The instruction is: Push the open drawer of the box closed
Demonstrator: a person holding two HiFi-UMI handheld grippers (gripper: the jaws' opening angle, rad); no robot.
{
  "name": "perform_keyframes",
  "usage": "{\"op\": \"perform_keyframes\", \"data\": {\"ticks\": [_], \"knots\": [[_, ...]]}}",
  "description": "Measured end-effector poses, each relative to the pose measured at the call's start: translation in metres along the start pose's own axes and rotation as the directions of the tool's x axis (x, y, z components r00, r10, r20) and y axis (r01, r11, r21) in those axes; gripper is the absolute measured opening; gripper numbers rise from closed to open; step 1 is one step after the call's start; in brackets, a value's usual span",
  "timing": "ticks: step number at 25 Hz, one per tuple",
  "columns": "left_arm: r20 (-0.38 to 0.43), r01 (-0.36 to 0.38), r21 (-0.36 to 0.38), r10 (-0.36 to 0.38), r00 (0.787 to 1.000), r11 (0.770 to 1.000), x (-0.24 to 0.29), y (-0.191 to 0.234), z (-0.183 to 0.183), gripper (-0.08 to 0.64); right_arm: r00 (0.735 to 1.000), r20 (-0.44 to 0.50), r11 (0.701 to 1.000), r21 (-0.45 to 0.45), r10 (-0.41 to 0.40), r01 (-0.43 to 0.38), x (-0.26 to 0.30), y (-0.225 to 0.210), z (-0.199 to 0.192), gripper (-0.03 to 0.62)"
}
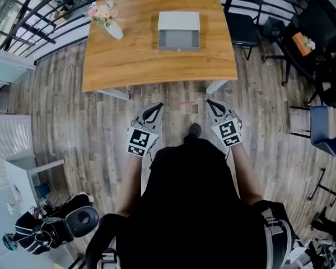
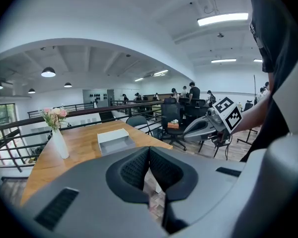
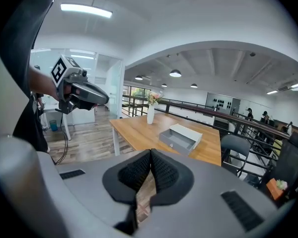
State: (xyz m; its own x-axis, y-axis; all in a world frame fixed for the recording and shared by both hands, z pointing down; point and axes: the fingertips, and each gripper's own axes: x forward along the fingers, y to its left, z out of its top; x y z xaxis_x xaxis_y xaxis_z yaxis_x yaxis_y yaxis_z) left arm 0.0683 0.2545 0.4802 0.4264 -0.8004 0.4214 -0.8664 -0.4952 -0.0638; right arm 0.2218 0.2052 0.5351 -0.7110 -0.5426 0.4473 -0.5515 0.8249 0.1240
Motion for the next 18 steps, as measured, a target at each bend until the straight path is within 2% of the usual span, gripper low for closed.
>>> {"op": "perform_keyframes", "data": {"ticks": [7,18], "knots": [[-0.001,-0.018,-0.011,0.018,1.000,1.000,0.032,0.002,0.013,0.021,0.999,-0.002,0.999,-0.001,0.035,-0.035,0.011,-0.025,-0.005,0.016],[-0.001,-0.027,-0.006,0.027,1.000,1.000,0.055,0.002,0.024,0.020,0.999,0.010,0.998,0.035,0.043,-0.043,0.013,-0.047,-0.011,0.017]]}}
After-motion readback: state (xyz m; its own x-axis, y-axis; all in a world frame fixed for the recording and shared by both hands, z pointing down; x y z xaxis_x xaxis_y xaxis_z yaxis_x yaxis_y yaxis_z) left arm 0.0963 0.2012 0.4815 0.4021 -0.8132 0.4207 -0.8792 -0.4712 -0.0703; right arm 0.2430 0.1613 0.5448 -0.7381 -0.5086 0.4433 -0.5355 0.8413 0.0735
